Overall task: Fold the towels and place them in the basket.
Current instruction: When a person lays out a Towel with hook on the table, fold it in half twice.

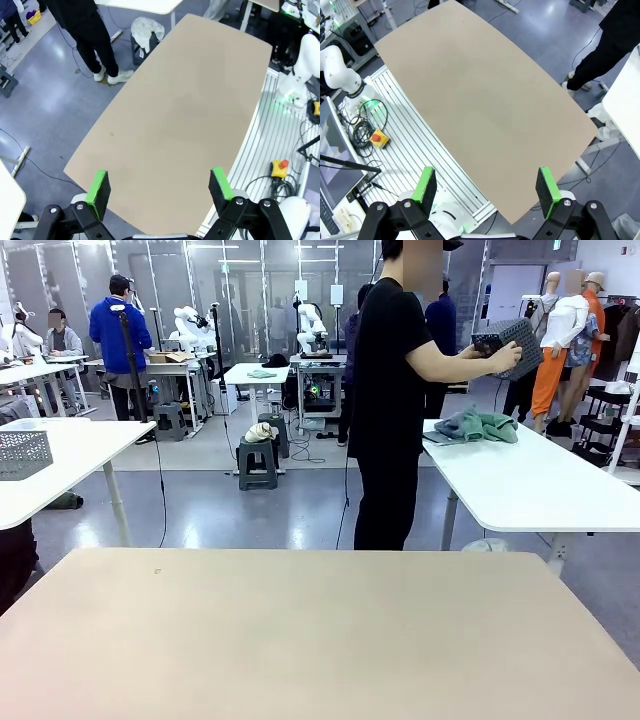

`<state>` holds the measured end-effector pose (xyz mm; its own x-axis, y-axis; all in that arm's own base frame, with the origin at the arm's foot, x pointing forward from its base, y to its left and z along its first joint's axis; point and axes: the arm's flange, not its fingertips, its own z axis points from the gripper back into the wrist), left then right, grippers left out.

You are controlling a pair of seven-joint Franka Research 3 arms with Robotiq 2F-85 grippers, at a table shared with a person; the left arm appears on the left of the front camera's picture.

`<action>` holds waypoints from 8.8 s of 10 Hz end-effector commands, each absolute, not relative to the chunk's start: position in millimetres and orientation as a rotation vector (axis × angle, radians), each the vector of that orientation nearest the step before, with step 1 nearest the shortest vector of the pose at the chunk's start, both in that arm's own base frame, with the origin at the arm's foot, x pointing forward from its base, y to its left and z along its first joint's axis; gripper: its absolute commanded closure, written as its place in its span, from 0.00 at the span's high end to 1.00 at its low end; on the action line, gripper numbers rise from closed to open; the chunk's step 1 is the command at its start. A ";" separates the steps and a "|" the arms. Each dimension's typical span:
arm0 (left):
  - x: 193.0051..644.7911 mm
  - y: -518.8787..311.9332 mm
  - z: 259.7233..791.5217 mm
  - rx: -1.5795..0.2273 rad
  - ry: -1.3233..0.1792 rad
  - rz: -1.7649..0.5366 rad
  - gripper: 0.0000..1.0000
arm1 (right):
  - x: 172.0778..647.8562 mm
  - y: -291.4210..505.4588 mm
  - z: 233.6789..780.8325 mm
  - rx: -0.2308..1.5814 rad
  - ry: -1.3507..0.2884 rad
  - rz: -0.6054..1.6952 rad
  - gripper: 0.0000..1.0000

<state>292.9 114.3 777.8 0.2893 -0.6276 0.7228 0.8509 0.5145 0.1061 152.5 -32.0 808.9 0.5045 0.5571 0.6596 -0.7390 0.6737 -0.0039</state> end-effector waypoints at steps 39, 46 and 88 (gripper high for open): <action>284.5 123.6 774.4 -0.308 -0.688 -0.950 1.00 | 150.7 -31.6 806.2 0.289 -0.659 0.786 1.00; 284.5 123.6 774.4 -0.308 -0.688 -0.950 1.00 | 150.7 -31.6 806.2 0.289 -0.659 0.786 1.00; 284.5 123.6 774.4 -0.308 -0.688 -0.950 1.00 | 150.7 -31.6 806.2 0.289 -0.659 0.786 1.00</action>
